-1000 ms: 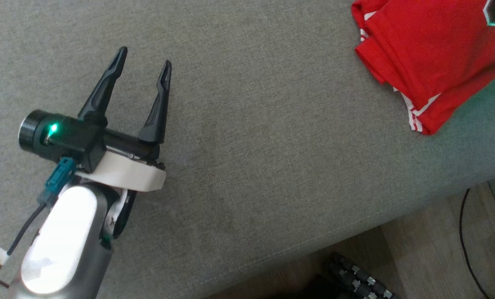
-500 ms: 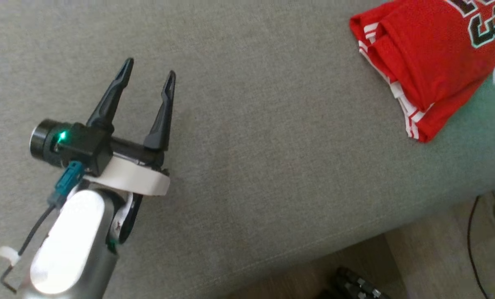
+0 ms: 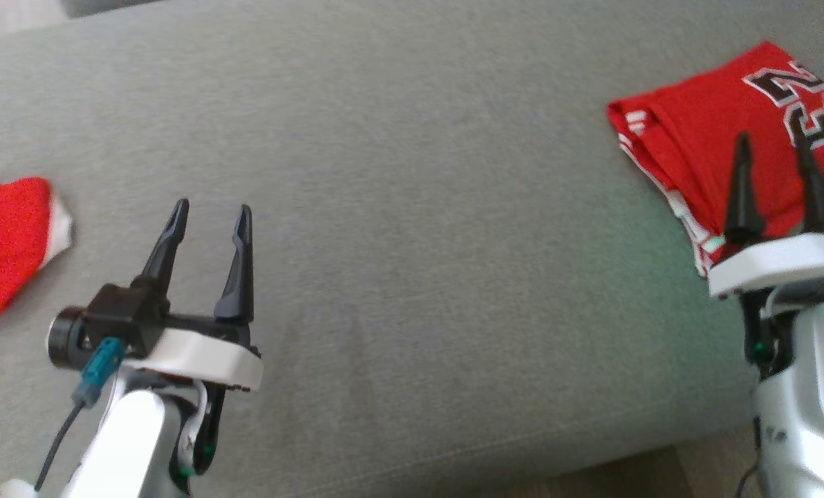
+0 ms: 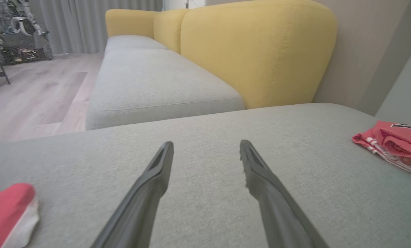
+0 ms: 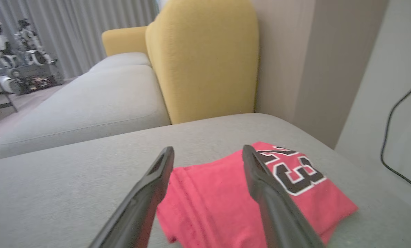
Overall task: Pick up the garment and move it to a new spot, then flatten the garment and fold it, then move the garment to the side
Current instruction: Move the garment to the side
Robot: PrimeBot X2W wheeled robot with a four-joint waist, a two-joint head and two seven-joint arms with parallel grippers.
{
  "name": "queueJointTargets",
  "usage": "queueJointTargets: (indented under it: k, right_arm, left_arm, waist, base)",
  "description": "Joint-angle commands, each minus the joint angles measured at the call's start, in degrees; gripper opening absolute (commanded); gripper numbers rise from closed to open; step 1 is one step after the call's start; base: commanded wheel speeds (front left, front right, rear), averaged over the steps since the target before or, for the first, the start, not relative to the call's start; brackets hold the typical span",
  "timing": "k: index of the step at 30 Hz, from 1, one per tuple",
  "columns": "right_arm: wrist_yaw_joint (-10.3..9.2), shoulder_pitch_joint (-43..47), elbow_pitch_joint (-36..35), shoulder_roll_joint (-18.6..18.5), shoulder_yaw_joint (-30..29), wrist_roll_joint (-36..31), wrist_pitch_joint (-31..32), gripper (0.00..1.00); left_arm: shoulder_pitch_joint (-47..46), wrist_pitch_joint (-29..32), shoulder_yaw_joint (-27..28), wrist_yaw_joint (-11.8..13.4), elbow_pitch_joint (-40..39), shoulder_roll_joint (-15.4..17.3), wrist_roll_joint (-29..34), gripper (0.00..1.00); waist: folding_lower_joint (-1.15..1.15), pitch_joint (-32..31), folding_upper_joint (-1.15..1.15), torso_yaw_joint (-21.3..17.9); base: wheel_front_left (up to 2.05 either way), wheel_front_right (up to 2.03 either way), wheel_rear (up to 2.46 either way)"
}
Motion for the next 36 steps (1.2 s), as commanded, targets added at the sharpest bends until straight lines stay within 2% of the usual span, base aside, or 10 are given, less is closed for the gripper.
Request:
queueJointTargets:
  k: [1, 7, 14, 24, 36]
  right_arm:
    - [-0.04, 0.92, -4.87, 0.45, 2.35, -0.21, 0.77, 1.0]
    - [-0.04, 7.62, -14.95, 2.21, 5.81, -1.24, 3.62, 1.0]
    - [-0.04, 13.21, -19.67, 2.94, 8.02, -1.75, 5.54, 1.0]
    - [-0.04, 19.78, -20.34, 3.06, 8.83, -1.13, 6.57, 1.0]
    - [-0.04, 22.84, -21.33, 3.06, 9.13, -1.16, 7.63, 1.0]
  left_arm:
    - [-0.34, -0.56, 2.61, 0.52, -1.63, 0.59, -0.36, 1.0]
    - [2.09, -0.86, 4.15, 1.71, -1.34, 0.52, -1.11, 1.0]
    - [5.56, -1.02, 5.17, 2.4, -0.93, 1.26, -1.32, 1.0]
    - [10.93, -0.75, 4.34, 3.15, -1.16, 1.82, -1.24, 1.0]
    - [13.14, -0.14, 3.5, 3.79, -1.98, 2.3, -1.28, 1.0]
  waist:
    - [0.01, -2.99, 0.0, 3.54]
    - [0.01, -6.13, 0.0, 8.36]
    - [0.01, -9.69, 0.0, 11.06]
    - [0.01, -15.19, 0.0, 11.59]
    - [0.01, -17.03, 0.0, 11.66]
  base:
    - [0.0, 0.0, 0.0]
    - [0.0, 0.0, 0.0]
    - [0.0, 0.0, 0.0]
    - [0.0, 0.0, 0.0]
    - [0.0, 0.0, 0.0]
